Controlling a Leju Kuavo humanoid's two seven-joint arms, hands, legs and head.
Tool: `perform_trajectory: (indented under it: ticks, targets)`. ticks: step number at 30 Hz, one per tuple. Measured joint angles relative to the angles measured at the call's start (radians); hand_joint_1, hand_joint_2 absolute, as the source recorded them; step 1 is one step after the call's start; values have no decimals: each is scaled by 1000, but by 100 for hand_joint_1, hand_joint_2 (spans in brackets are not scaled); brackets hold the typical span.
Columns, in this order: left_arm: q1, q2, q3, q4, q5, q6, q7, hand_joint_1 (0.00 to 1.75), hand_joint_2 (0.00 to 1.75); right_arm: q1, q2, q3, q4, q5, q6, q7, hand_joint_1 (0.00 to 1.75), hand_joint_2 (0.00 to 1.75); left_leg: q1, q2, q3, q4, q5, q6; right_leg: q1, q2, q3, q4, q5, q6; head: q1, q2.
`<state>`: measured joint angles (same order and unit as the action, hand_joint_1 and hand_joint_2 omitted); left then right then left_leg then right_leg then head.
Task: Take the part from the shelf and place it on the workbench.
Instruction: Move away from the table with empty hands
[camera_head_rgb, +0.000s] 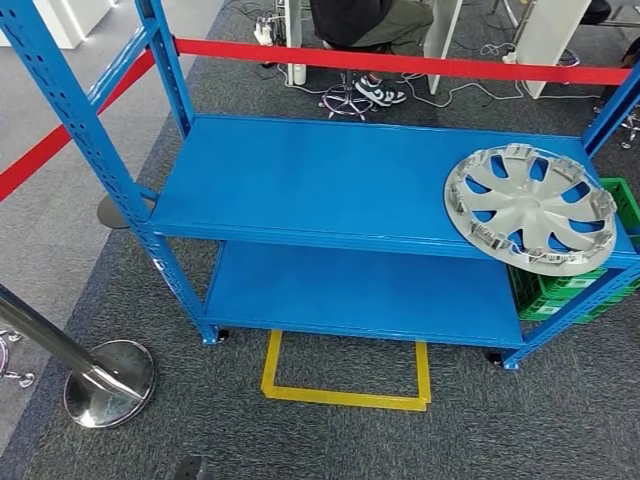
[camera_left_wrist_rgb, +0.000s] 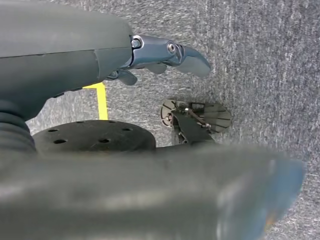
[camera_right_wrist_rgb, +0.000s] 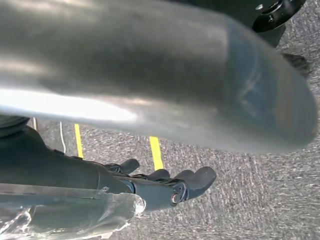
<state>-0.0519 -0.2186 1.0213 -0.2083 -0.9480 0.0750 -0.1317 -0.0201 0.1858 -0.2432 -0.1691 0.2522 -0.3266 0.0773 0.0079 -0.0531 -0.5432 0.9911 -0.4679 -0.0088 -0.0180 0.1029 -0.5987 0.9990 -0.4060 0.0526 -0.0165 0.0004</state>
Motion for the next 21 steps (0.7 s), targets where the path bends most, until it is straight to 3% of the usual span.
perform_trajectory:
  ticks: [5,9,15,18,19,21]
  targets:
    - [-1,0,12,0,6,0,14,0,175,0,0,-5,0,0,5,7,0,0,1,0,0,-1,0,0,1,-1,-2,1,-1,2,0,0]
    - [-1,-1,16,0,7,2,15,0,0,0,0,-7,0,0,8,14,0,0,2,0,0,-2,1,-2,2,-1,-4,4,-1,2,0,0]
    - [-1,-1,33,0,31,-16,11,0,0,0,0,-7,0,0,7,28,0,0,3,0,-1,-2,2,-4,2,-1,-6,7,-1,1,0,0]
    - [-2,-2,47,0,48,-29,5,0,131,0,0,-7,0,0,-6,35,0,0,3,0,-1,-2,3,-4,2,-1,-6,7,-2,0,0,0]
    - [-2,-2,51,0,49,-31,4,0,175,0,0,-7,0,0,-11,36,0,44,3,0,-1,-2,3,-4,2,-1,-6,8,-2,0,0,0]
    - [-2,-2,56,0,47,-37,3,0,175,0,0,-7,0,0,-13,35,0,131,3,0,-1,-2,3,-4,2,-1,-7,8,-2,0,0,0]
